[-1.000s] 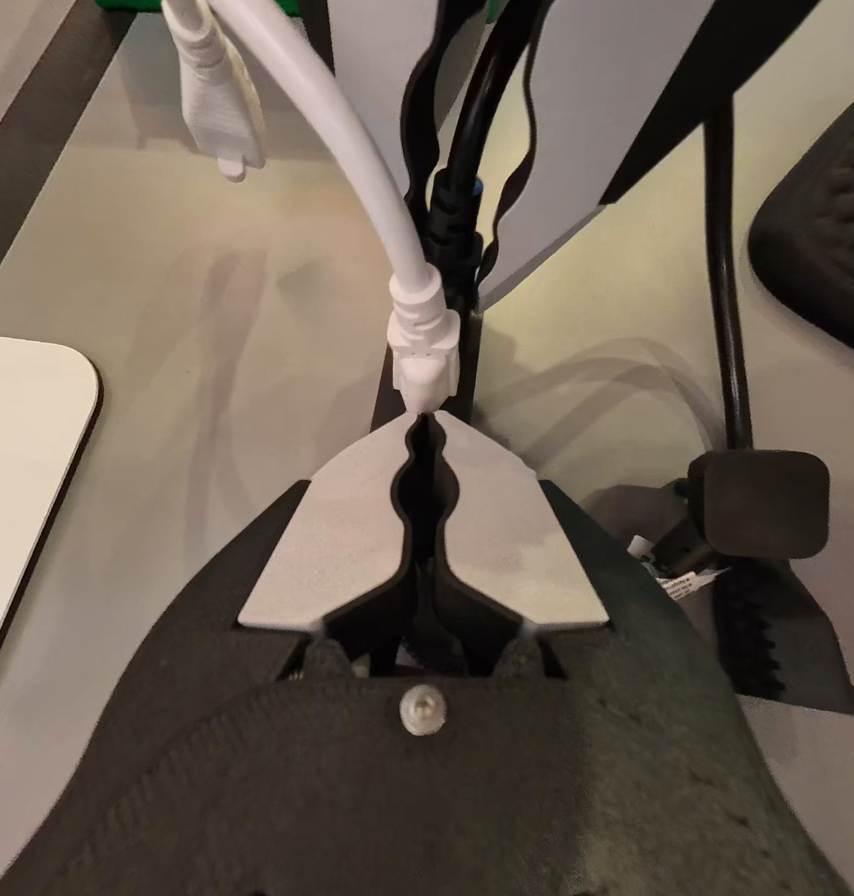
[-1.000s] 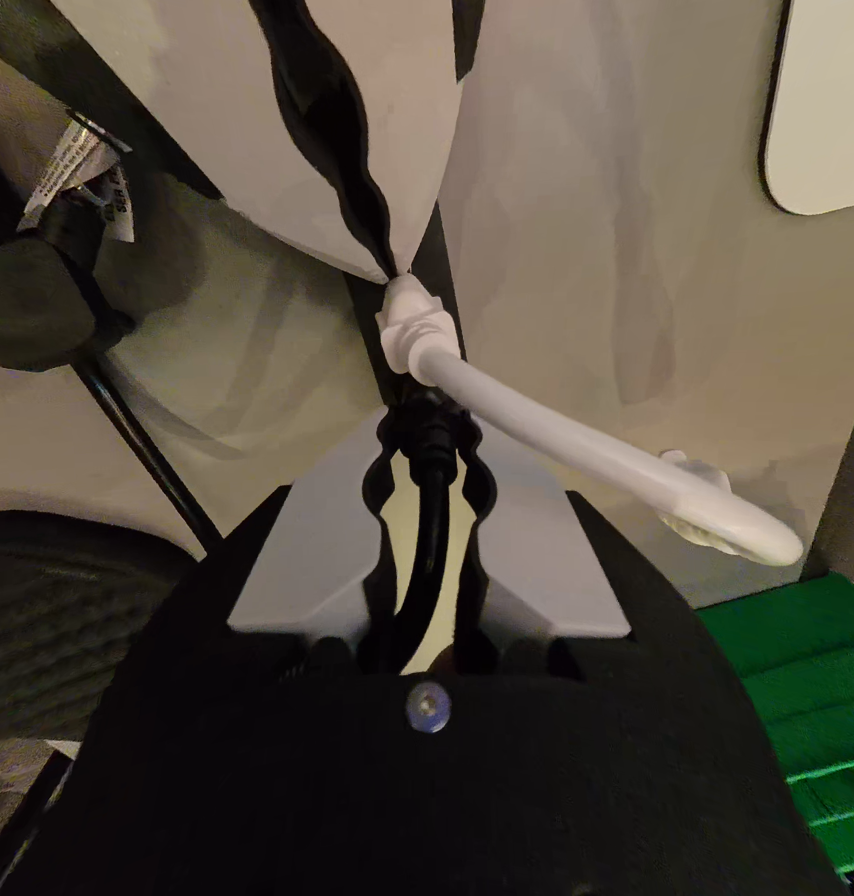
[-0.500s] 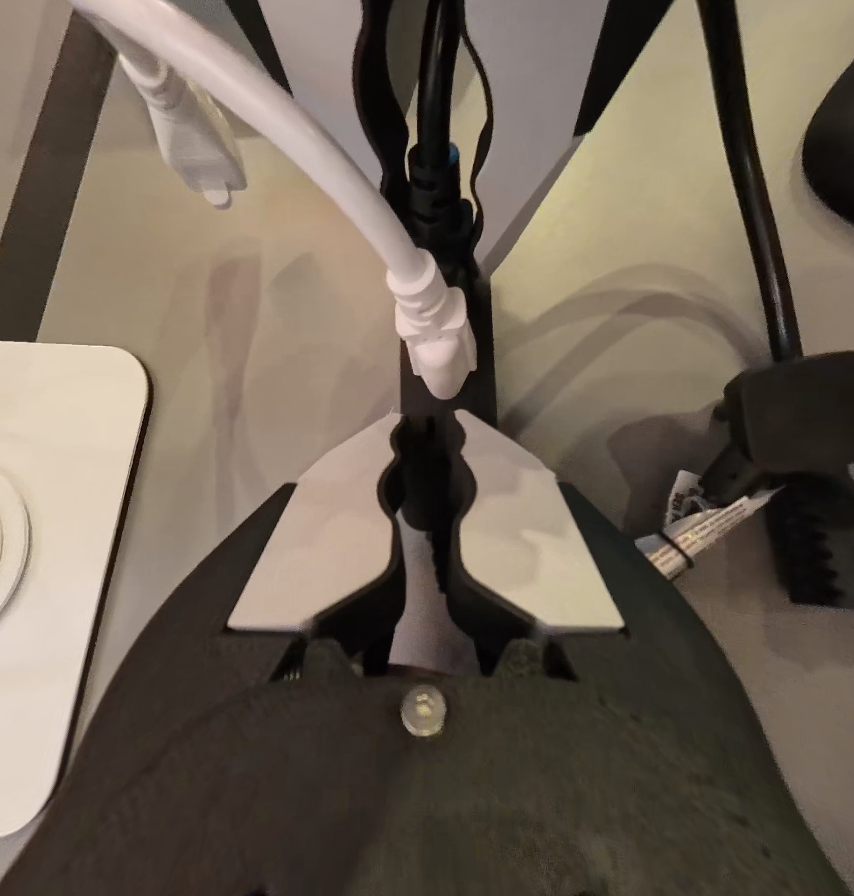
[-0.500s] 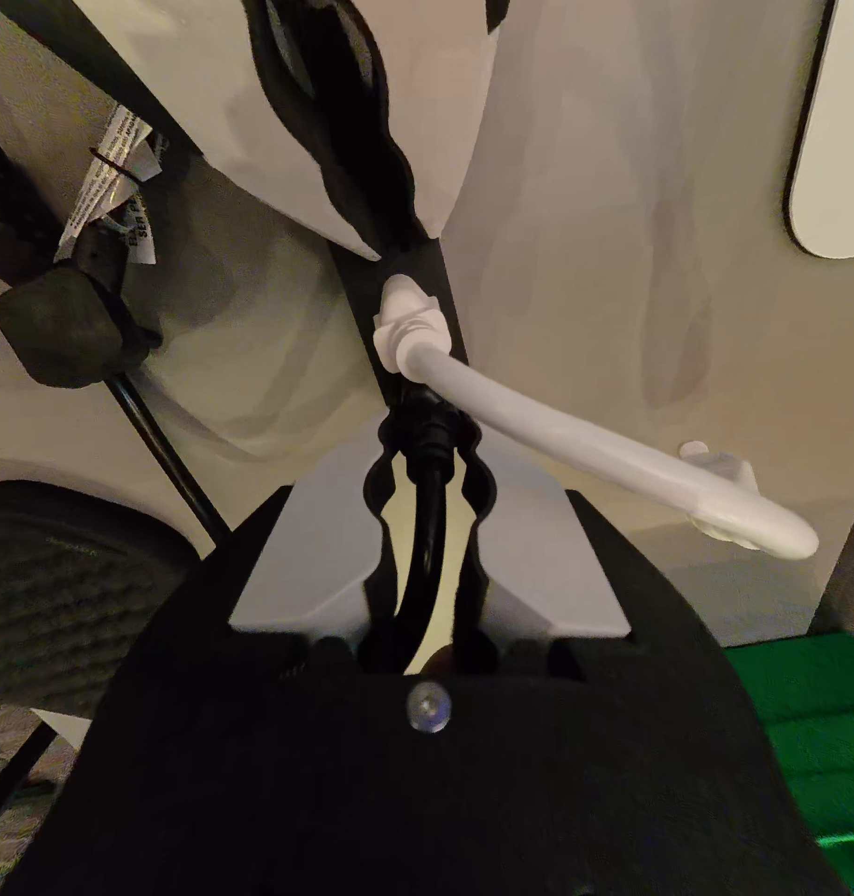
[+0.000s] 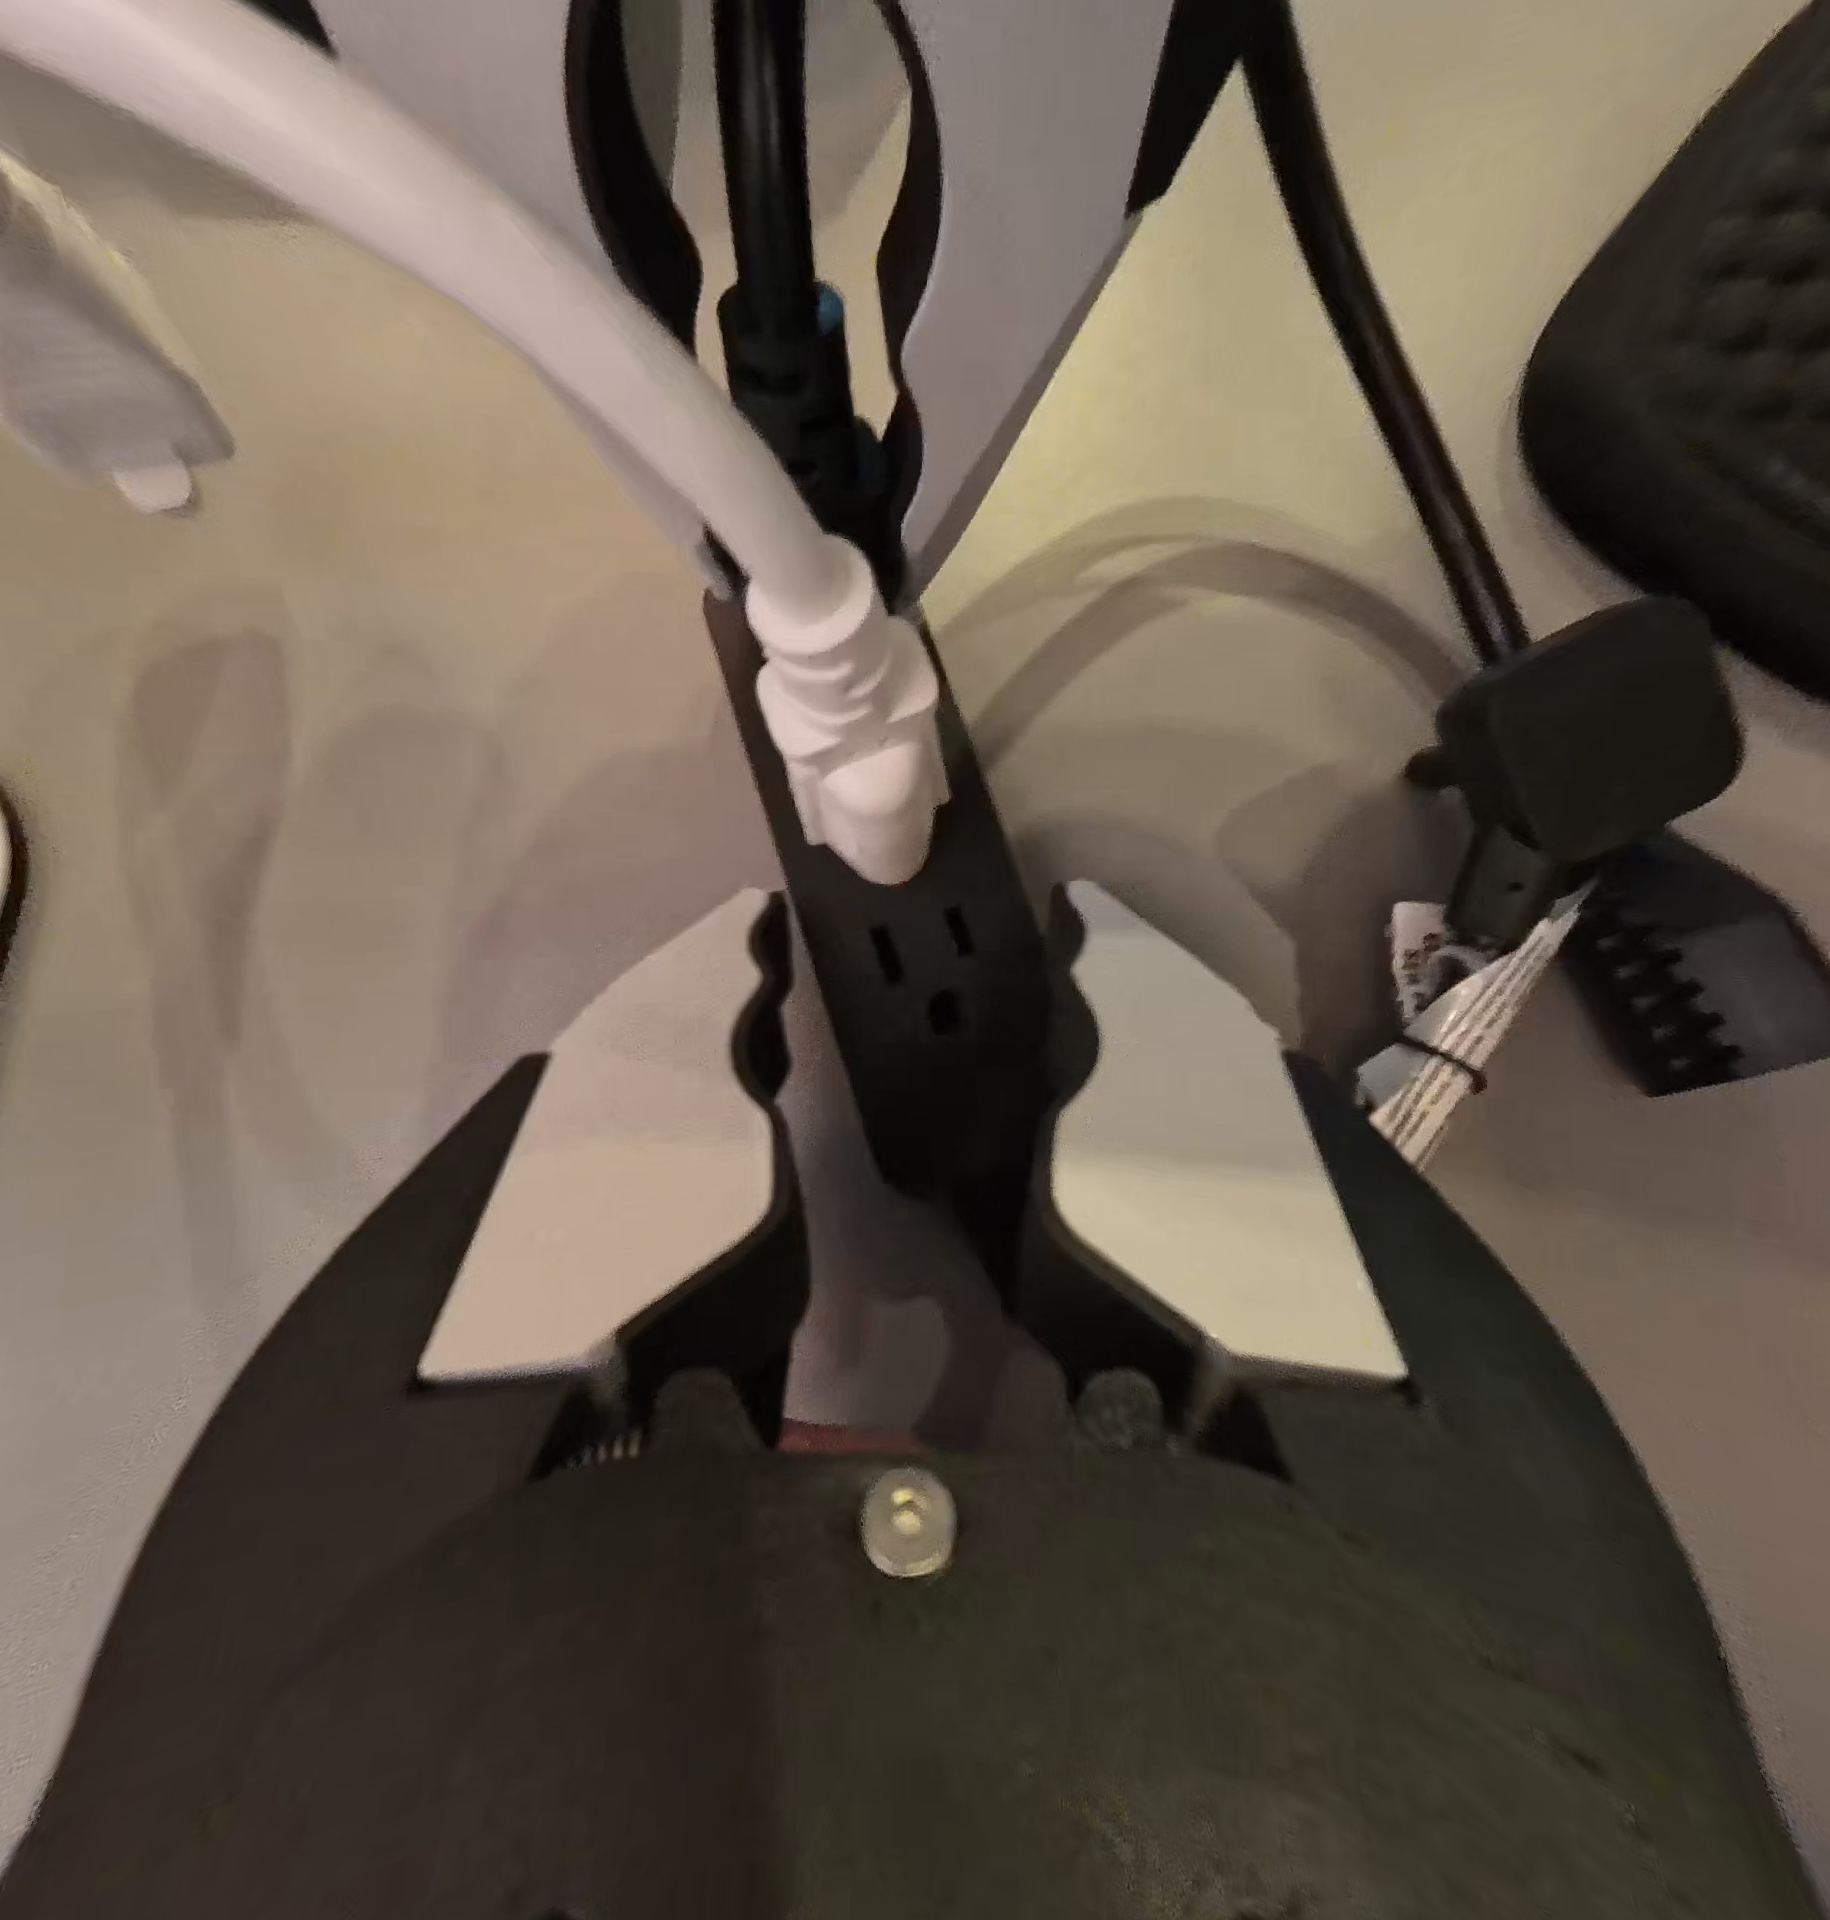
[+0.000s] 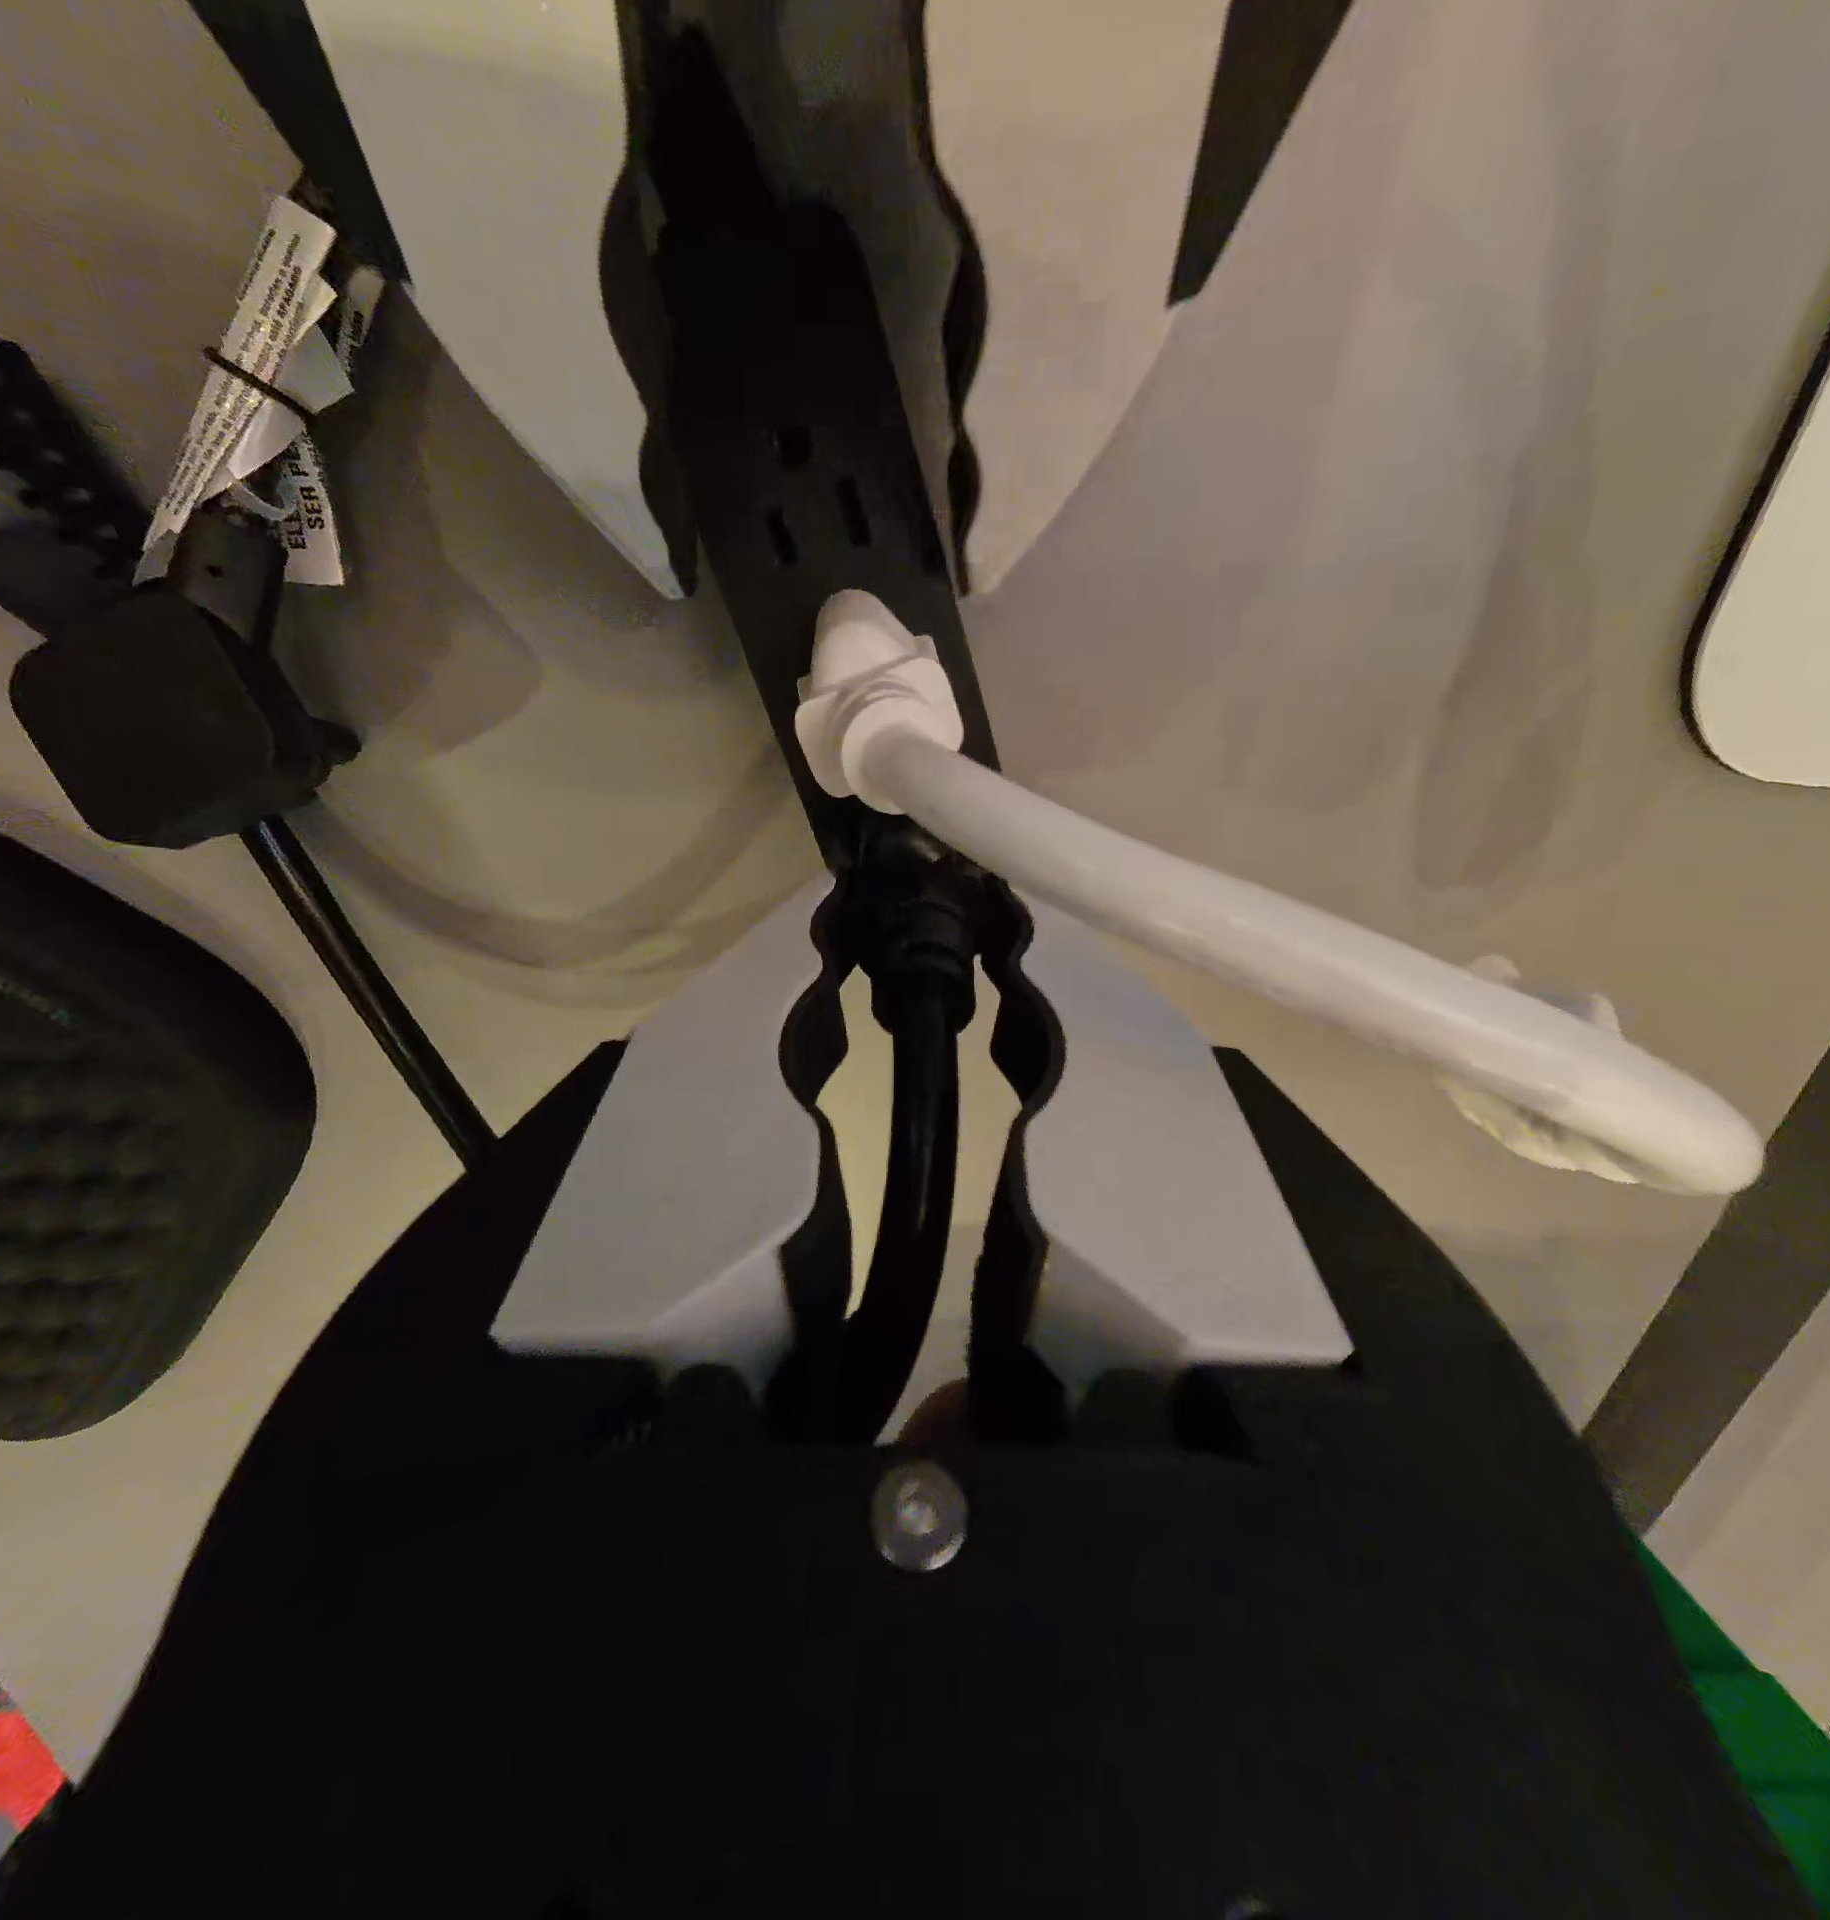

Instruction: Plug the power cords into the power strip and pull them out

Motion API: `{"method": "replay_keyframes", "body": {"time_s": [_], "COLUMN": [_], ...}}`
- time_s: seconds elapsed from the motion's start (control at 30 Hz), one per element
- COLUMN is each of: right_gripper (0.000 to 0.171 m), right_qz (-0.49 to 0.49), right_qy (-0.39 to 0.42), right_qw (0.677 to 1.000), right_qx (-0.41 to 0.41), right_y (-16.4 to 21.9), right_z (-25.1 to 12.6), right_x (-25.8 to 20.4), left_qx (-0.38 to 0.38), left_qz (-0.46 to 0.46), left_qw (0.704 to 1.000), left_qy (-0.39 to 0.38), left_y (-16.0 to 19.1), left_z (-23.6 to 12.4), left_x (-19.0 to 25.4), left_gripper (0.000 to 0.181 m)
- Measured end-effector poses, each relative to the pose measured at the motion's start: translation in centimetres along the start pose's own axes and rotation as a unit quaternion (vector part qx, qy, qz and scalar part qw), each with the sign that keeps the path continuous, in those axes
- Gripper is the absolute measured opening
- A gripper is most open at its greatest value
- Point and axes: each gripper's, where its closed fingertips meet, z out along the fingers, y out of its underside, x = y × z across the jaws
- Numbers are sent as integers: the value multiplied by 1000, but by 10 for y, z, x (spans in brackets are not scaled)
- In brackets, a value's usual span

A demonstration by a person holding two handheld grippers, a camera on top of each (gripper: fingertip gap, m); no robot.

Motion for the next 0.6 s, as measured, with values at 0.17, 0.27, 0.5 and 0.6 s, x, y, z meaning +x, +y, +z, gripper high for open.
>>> {"method": "replay_keyframes", "body": {"time_s": [0.17, 0.27, 0.5, 0.6], "right_gripper": [21, 21, 23, 24], "right_qz": [-19, -35, -79, -104], "right_qy": [6, 20, 91, 102], "right_qw": [1000, 999, 993, 989], "right_qx": [7, -1, -15, -33], "right_y": [0, 0, -2, -1], "right_z": [0, 0, 0, -1], "right_x": [2, 2, 1, 0], "left_qx": [-5, 4, 32, 30], "left_qz": [10, 5, 8, 18], "left_qw": [1000, 1000, 999, 998], "left_qy": [-20, -30, -43, -45], "left_y": [0, 1, 0, 0], "left_z": [2, 3, 2, 3], "left_x": [-3, -3, -6, -6], "left_gripper": [44, 44, 44, 44]}}
